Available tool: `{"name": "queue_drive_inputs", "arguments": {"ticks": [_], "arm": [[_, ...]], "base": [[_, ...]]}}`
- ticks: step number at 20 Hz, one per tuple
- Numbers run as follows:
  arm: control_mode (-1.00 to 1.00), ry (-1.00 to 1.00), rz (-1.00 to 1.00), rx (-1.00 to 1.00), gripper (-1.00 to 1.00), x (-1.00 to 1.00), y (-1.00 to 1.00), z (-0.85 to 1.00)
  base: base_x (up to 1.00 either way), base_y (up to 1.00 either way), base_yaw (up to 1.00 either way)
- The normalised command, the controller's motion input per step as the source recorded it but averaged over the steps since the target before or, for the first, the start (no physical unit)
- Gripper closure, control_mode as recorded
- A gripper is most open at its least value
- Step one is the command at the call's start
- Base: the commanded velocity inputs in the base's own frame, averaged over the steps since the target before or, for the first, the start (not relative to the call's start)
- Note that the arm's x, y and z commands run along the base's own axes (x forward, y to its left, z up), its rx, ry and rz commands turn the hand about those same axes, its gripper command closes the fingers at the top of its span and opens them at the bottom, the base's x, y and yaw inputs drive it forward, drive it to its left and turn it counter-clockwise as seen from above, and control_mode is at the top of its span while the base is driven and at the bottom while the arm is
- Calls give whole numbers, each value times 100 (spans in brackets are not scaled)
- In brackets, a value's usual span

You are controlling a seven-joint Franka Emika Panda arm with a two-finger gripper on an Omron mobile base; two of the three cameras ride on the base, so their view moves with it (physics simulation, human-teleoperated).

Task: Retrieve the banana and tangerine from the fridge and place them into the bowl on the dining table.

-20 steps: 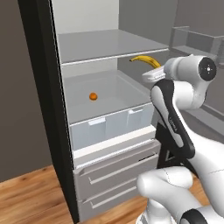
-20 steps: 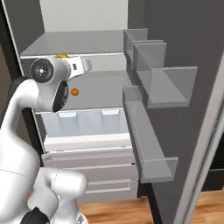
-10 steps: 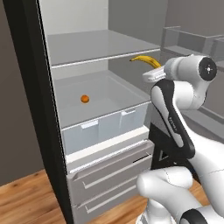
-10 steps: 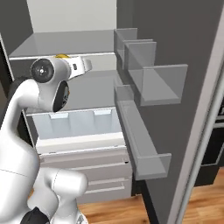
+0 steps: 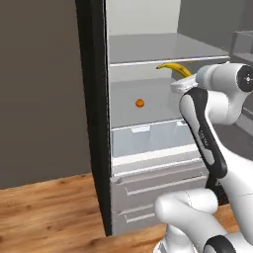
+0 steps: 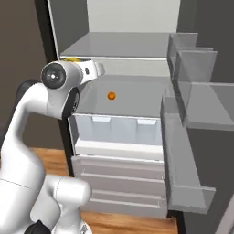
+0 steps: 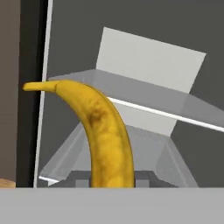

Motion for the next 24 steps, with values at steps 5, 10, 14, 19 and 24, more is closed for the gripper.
{"name": "queue_drive_inputs", "arguments": {"ticks": [5, 10, 14, 19, 24], "arm": [[100, 0, 0, 0, 100, 0, 0, 0], [100, 0, 0, 0, 100, 0, 0, 0], [100, 0, 0, 0, 100, 0, 0, 0], [100, 0, 0, 0, 100, 0, 0, 0], [100, 0, 0, 0, 100, 0, 0, 0]], "base": [[-3, 17, 96], [-4, 28, 94], [-16, 41, 87], [-3, 47, 86], [0, 40, 85]]}}
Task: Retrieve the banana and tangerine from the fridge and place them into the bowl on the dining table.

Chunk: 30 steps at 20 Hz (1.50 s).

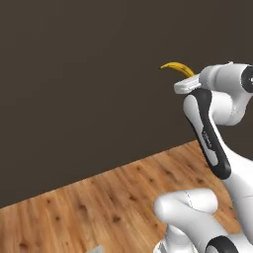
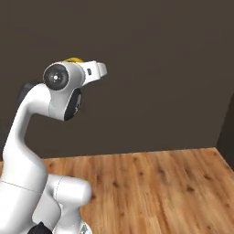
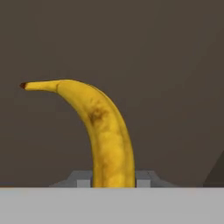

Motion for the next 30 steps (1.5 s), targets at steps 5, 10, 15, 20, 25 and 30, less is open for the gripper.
{"name": "queue_drive_inputs", "arguments": {"ticks": [5, 10, 15, 20, 25, 30], "arm": [[100, 0, 0, 0, 100, 0, 0, 0], [100, 0, 0, 0, 100, 0, 0, 0], [100, 0, 0, 0, 100, 0, 0, 0], [100, 0, 0, 0, 100, 0, 0, 0], [100, 0, 0, 0, 100, 0, 0, 0], [100, 0, 0, 0, 100, 0, 0, 0]], "base": [[10, 42, 79], [31, 33, 75], [63, 1, 60], [74, -7, 50], [61, -13, 52], [47, -7, 74]]}}
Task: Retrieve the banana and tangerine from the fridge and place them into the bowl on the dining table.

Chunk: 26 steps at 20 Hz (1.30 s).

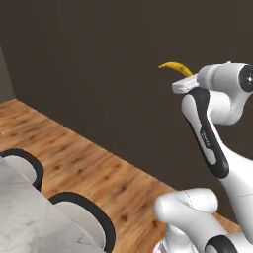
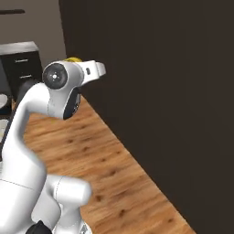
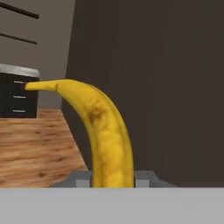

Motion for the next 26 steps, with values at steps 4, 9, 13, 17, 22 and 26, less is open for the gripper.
{"name": "queue_drive_inputs", "arguments": {"ticks": [4, 9, 13, 17, 22, 26], "arm": [[100, 0, 0, 0, 100, 0, 0, 0], [100, 0, 0, 0, 100, 0, 0, 0], [100, 0, 0, 0, 100, 0, 0, 0], [100, 0, 0, 0, 100, 0, 0, 0], [100, 0, 0, 0, 100, 0, 0, 0], [100, 0, 0, 0, 100, 0, 0, 0]], "base": [[53, -13, 78], [67, -25, 74], [74, -34, 65], [91, -27, 60], [100, -38, 60], [91, -31, 59]]}}
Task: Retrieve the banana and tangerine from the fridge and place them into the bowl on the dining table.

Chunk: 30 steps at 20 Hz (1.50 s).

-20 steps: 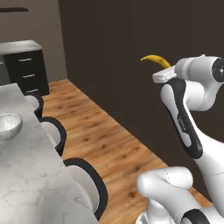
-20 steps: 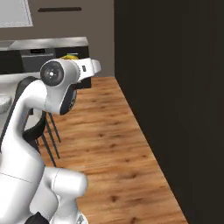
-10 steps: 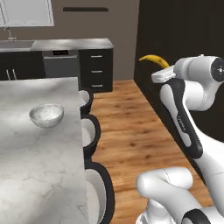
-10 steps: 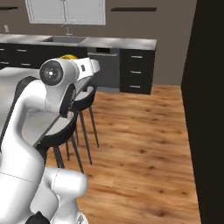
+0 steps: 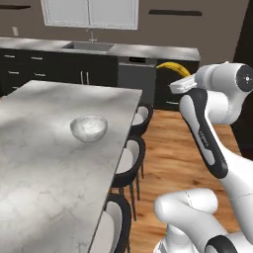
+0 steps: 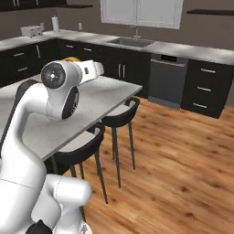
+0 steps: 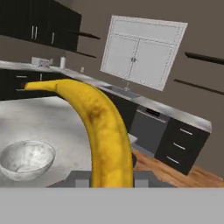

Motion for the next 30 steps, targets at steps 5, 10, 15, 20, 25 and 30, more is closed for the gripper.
{"name": "queue_drive_inputs", "arguments": {"ticks": [5, 10, 15, 20, 25, 30], "arm": [[100, 0, 0, 0, 100, 0, 0, 0], [100, 0, 0, 0, 100, 0, 0, 0], [100, 0, 0, 0, 100, 0, 0, 0], [100, 0, 0, 0, 100, 0, 0, 0], [100, 0, 0, 0, 100, 0, 0, 0], [100, 0, 0, 0, 100, 0, 0, 0]], "base": [[74, -38, 65], [82, -58, 60], [73, -71, 56], [69, -73, 55], [62, -77, 51], [54, -82, 42]]}}
